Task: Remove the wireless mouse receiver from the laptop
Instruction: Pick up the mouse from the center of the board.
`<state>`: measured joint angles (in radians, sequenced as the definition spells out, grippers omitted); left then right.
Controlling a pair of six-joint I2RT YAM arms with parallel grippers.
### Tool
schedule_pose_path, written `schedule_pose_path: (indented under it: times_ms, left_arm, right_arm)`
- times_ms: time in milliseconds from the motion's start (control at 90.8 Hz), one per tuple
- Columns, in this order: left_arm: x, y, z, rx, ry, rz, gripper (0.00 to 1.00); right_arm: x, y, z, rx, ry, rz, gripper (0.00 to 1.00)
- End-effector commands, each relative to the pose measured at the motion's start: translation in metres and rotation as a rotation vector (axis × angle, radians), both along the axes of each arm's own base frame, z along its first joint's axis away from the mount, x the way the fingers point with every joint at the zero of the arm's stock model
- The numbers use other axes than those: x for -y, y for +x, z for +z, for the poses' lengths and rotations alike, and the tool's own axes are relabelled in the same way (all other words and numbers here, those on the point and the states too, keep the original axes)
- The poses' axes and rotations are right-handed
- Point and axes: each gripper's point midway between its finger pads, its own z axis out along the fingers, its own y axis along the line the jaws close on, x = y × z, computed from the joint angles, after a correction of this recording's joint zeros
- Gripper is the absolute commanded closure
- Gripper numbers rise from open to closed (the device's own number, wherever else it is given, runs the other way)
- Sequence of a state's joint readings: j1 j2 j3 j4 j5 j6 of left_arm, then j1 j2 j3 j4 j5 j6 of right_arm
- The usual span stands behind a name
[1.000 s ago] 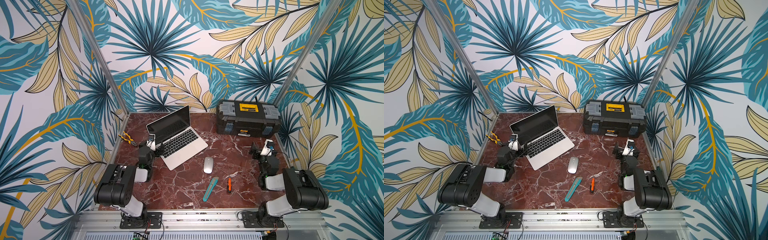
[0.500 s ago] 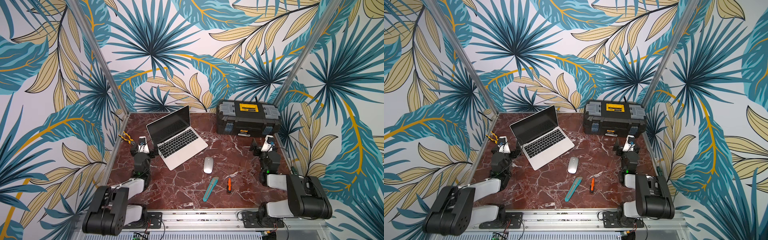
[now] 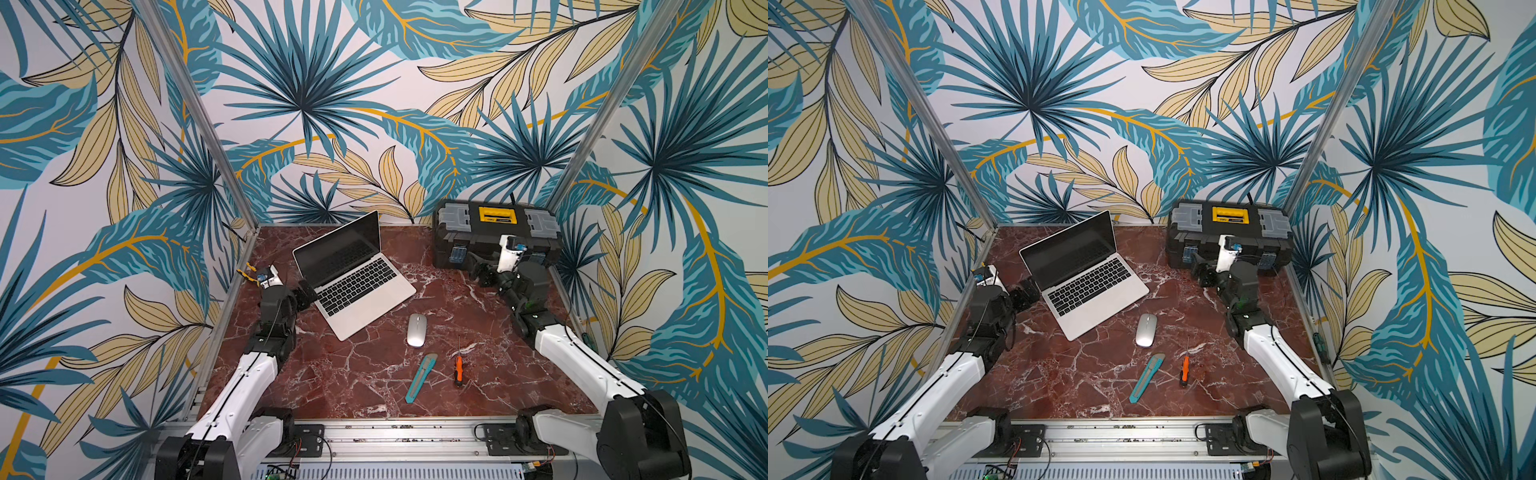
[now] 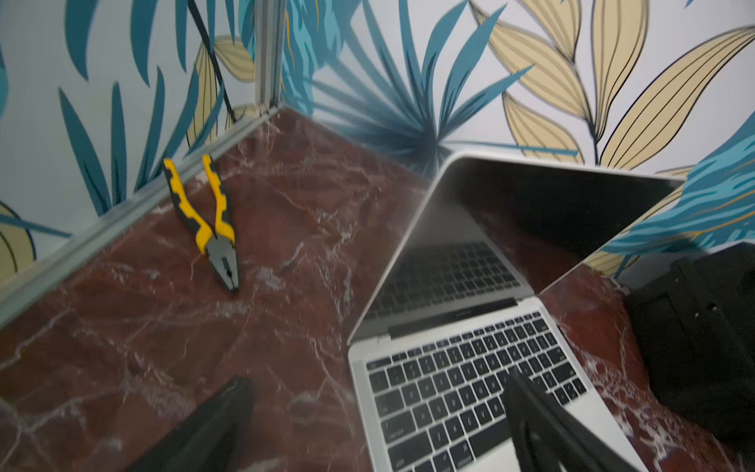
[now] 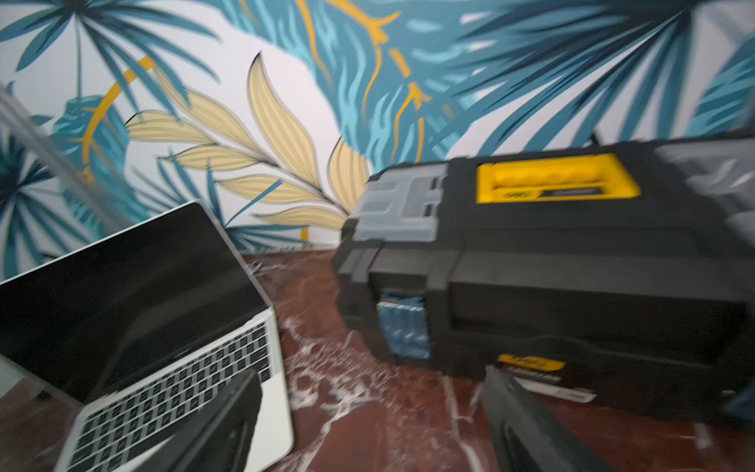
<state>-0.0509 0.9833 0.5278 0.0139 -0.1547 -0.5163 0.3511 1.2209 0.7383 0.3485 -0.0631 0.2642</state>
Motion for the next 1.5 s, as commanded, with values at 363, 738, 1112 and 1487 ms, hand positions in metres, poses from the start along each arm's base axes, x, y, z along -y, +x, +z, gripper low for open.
schedule_pose_path:
  times_ms: [363,738,1112,1487]
  left_arm:
    - [0.048,-0.051,-0.075,-0.433,-0.231,-0.191,0.00]
    - [0.056,-0.047,-0.110,-0.534,-0.267,-0.196,0.02]
    - [0.055,-0.043,-0.136,-0.603,-0.257,-0.190,0.10]
    - [0.068,-0.051,-0.129,-0.582,-0.213,-0.229,0.17]
  right_arm:
    - [-0.157,0.002,-0.100,-0.434,-0.057,0.292,0.11]
    - [-0.200,0.055,-0.162,-0.586,-0.068,0.270,0.12]
    - [-0.204,0.076,-0.202,-0.626,-0.142,0.231,0.13]
    - [-0.171,0.053,-0.186,-0.623,-0.137,0.118,0.16]
